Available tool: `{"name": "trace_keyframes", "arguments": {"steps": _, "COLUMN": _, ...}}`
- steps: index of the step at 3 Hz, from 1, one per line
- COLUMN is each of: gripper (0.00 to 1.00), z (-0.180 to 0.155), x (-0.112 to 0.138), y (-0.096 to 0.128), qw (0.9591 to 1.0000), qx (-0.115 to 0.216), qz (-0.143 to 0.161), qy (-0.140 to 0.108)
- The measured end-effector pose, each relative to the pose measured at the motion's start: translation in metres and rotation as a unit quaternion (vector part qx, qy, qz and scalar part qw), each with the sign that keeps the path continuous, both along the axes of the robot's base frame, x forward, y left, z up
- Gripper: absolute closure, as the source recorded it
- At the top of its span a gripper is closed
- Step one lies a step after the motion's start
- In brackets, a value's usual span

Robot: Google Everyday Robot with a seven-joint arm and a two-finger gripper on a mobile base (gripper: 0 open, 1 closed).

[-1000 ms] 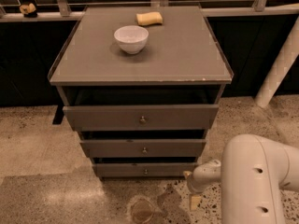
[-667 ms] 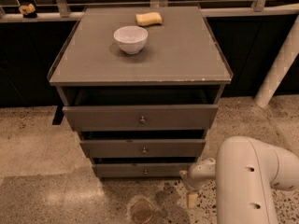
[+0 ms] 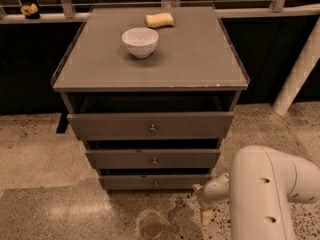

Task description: Open bottom drawer

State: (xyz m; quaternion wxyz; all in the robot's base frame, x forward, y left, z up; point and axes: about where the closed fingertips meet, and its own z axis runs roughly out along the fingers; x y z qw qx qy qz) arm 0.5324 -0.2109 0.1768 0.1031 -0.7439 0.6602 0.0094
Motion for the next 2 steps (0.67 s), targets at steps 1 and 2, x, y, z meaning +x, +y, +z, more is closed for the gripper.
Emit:
{"name": "trace_keyframes", "arguments": {"steps": 1, "gripper": 0.00, "z": -0.003, "x": 0.007, "y": -0.001, "qw": 0.9991, "qx": 0.002, "qz": 0.016, "qy": -0.040}}
{"name": "trace_keyframes", "arguments": {"steps": 2, "gripper": 0.00, "z": -0.004, "x": 0.033, "y": -0.003, "qw": 0.9966, "qx": 0.004, "qz": 0.024, "qy": -0.079}}
